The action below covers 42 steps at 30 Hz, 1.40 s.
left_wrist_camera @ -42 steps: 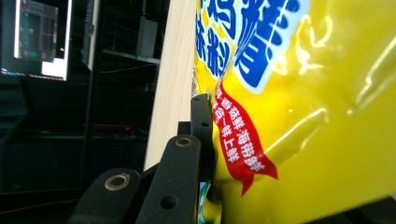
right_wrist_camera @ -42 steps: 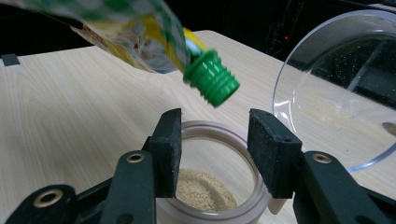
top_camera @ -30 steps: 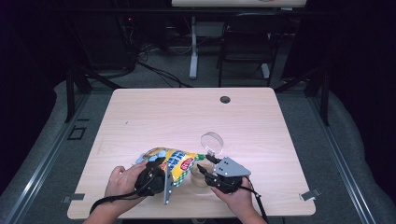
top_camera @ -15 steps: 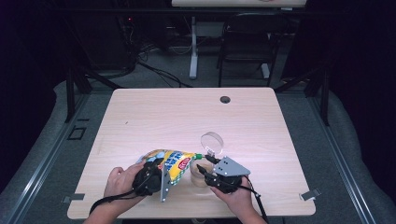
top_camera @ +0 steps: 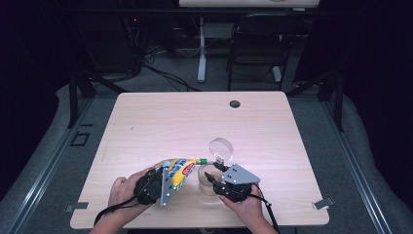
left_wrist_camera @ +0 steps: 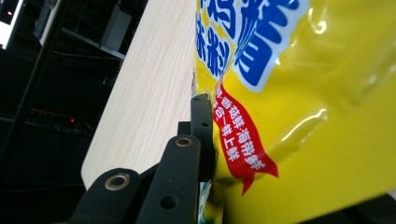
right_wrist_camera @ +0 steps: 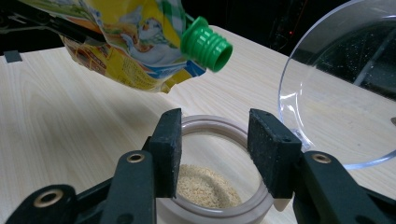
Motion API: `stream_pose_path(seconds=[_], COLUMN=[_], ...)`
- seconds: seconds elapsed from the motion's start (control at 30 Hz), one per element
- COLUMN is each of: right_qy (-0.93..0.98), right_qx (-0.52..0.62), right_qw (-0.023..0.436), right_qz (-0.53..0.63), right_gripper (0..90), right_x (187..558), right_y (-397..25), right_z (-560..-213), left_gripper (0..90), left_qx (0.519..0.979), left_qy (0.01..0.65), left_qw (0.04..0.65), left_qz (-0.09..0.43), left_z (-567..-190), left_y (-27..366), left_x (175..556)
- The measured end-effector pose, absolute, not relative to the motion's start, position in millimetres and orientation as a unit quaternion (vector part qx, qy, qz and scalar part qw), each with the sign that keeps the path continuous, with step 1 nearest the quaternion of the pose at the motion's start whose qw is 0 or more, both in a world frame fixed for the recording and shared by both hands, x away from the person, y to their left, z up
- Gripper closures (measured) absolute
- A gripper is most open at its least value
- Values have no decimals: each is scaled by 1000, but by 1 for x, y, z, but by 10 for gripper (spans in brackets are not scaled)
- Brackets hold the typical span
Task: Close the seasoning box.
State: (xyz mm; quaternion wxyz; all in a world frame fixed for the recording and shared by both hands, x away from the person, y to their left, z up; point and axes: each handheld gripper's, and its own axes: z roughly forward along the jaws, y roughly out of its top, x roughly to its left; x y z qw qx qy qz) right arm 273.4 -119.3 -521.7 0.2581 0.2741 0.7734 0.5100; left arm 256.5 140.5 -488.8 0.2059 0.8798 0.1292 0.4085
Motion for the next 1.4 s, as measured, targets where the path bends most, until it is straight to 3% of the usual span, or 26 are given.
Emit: stream_pose_path(seconds=[0.27, 1.4], right_qy=[772, 771], right_qx=[276, 276], right_qw=[257, 259], right_qz=[512, 512], right_gripper=[551, 549], right_x=[272, 269], right_y=[-120, -122], right_z=[-521, -520], left_gripper=[870, 870], left_qx=[869, 824], left_qy=[149, 286], left_qw=[237, 376], left_qz=[408, 312], left_z=[-487, -482], left_y=[148, 198], left_x=[259, 280])
